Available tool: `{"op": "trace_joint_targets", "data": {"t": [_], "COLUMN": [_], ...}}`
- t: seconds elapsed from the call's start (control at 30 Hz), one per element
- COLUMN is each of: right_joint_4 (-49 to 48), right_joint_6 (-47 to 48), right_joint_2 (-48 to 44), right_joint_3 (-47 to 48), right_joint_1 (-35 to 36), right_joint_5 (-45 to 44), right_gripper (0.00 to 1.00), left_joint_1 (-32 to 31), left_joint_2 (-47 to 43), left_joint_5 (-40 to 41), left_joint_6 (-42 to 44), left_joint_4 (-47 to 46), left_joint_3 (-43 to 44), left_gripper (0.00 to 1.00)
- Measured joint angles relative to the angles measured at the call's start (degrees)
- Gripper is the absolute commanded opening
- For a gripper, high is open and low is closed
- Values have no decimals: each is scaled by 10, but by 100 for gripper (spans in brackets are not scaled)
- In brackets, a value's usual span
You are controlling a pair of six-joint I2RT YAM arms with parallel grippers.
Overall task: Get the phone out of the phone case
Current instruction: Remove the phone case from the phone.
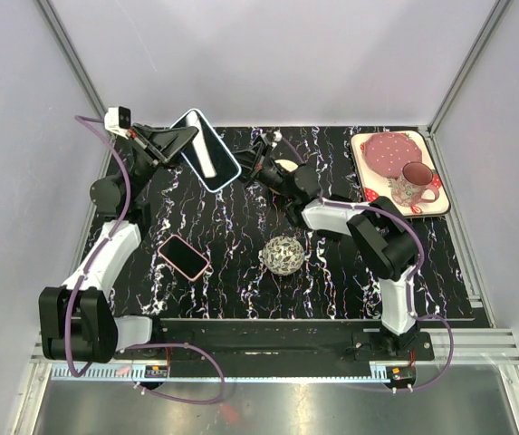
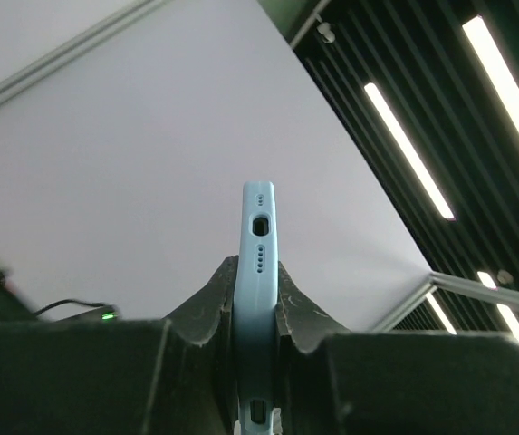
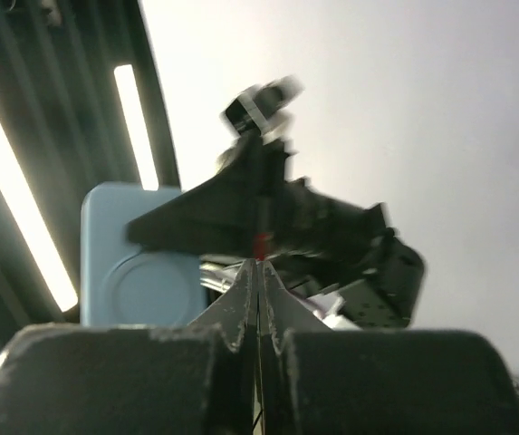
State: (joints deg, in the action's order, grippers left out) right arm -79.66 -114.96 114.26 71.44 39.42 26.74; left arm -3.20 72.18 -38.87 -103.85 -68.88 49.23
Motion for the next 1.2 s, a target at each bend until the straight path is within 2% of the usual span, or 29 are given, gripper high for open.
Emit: {"op": "trace_joint_targets", "data": {"t": [0.2, 0.3, 0.33, 0.43, 0.47, 0.57, 0.77, 0.9, 1.03, 1.2], "right_joint_4": [37, 37, 37, 46, 46, 51, 54, 89, 149, 209], "right_joint_6": [0, 0, 0, 0, 0, 0, 28, 112, 205, 286], "right_joint_2": [24, 22, 19, 3, -5, -38, -135, -221, -298, -318], "right_joint_3": [-18, -51, -68, -128, -148, -195, -236, -238, -219, -176], "right_joint_1": [6, 2, 0, -17, -24, -47, -70, -69, -66, -50], "right_joint_5": [-4, -1, 0, 10, 14, 24, 59, 81, 90, 100], "right_gripper": [0, 17, 28, 45, 53, 61, 64, 70, 69, 70], "left_joint_1": [-1, -1, -1, -1, -1, 0, 12, 15, 16, 16], "left_joint_2": [-24, -25, -25, -26, -27, -27, -23, -14, -8, -6], "left_joint_5": [-5, -13, -16, -24, -26, -31, -45, -48, -49, -49], "left_joint_6": [-26, -26, -26, -23, -21, -9, 12, 18, 21, 21], "left_joint_4": [-26, -28, -28, -29, -29, -23, 0, 14, 27, 33], "left_joint_3": [11, 10, 10, 2, -3, -17, -27, -30, -33, -38], "left_gripper": [0, 0, 0, 0, 0, 0, 0, 0, 0, 0]}}
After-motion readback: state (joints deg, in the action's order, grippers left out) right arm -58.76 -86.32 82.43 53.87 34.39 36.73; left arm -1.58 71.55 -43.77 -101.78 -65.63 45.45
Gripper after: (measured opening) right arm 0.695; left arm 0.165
